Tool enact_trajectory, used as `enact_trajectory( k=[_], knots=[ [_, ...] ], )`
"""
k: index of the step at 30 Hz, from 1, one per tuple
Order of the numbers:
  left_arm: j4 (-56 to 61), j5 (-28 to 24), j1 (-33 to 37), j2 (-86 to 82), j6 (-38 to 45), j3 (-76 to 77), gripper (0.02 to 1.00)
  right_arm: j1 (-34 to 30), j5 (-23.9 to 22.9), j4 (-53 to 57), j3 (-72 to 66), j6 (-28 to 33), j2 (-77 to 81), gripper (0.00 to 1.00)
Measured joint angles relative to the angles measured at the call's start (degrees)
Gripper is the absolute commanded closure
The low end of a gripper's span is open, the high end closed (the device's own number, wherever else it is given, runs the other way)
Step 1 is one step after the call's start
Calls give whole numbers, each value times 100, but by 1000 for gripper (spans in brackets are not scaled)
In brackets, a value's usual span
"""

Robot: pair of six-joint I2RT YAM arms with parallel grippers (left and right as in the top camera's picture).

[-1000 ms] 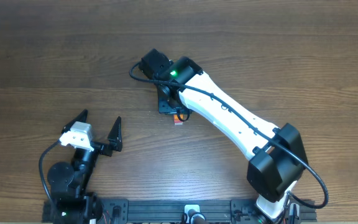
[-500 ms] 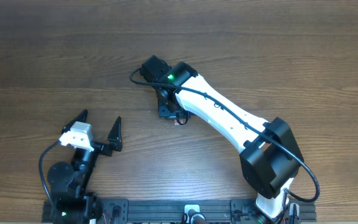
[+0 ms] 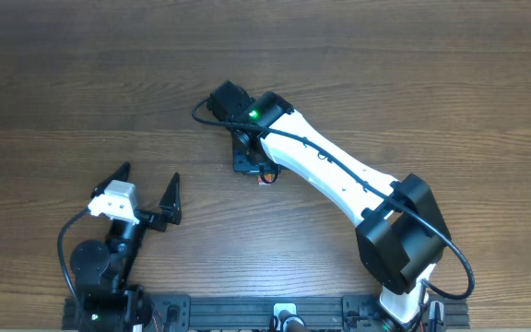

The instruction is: Stack Cubes

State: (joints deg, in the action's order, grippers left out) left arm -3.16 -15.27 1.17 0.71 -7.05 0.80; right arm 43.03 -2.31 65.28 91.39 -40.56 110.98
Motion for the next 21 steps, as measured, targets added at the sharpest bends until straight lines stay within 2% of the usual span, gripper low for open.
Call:
enact_trajectory(
  k=[21],
  knots=[
    [0, 0, -2, 0, -2, 0, 18, -46, 0, -111, -131, 0, 0, 991]
  ],
)
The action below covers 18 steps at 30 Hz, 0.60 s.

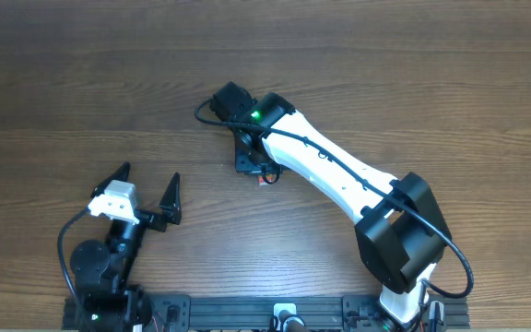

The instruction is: Stack Cubes

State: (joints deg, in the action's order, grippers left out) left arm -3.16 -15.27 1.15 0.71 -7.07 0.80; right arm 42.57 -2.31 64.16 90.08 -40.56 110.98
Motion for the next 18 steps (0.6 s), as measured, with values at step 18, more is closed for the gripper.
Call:
enact_trajectory(
  k=[18],
  knots=[
    [0, 0, 0, 0, 0, 0, 20, -20, 0, -4, 0, 0, 0, 768]
  ],
)
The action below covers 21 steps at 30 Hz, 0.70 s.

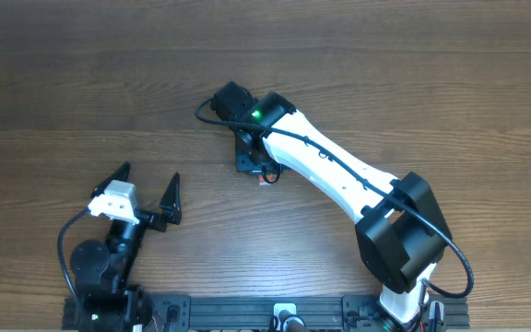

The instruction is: Stack Cubes

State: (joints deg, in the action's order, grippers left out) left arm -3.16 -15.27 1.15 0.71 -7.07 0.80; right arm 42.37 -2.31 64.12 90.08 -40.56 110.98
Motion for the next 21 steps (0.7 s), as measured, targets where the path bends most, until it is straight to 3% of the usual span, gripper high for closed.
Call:
enact_trajectory(
  k=[5, 17, 20, 21],
  knots=[
    [0, 0, 0, 0, 0, 0, 18, 0, 2, -13, 0, -37, 0, 652],
    [0, 0, 2, 0, 0, 0, 18, 0, 2, -11, -4, -26, 0, 507],
    [0, 0, 2, 0, 0, 0, 18, 0, 4, -15, -15, -55, 0, 397],
    [0, 0, 2, 0, 0, 0, 18, 0, 2, -13, -15, -63, 0, 270]
  ],
)
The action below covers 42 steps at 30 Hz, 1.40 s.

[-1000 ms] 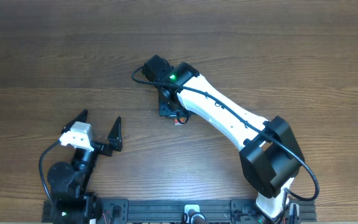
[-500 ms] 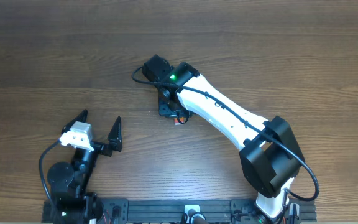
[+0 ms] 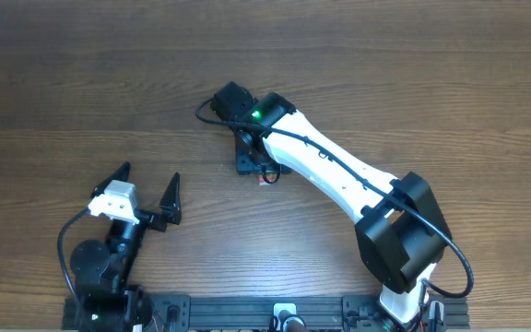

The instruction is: Stack Cubes

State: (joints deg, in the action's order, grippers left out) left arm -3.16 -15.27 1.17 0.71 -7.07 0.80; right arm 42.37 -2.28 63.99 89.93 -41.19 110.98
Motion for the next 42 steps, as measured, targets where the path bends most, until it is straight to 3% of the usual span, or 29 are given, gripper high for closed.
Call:
enact_trajectory(
  k=[2, 3, 13, 22, 28, 42],
  knots=[
    [0, 0, -2, 0, 0, 0, 18, -2, 2, 0, -4, -17, 0, 38],
    [0, 0, -2, 0, 0, 0, 18, -2, 2, 2, -7, -17, 0, 9],
    [0, 0, -2, 0, 0, 0, 20, -37, -35, 496, 205, 37, 35, 12],
    [0, 0, -2, 2, 0, 0, 18, -457, -199, 990, 1797, 422, 321, 7],
    [0, 0, -2, 0, 0, 0, 20, -772, -238, 1257, 2986, 640, 1329, 9],
    [0, 0, 0, 0, 0, 0, 18, -1036, -63, 807, 3141, 887, 2736, 7]
  ],
)
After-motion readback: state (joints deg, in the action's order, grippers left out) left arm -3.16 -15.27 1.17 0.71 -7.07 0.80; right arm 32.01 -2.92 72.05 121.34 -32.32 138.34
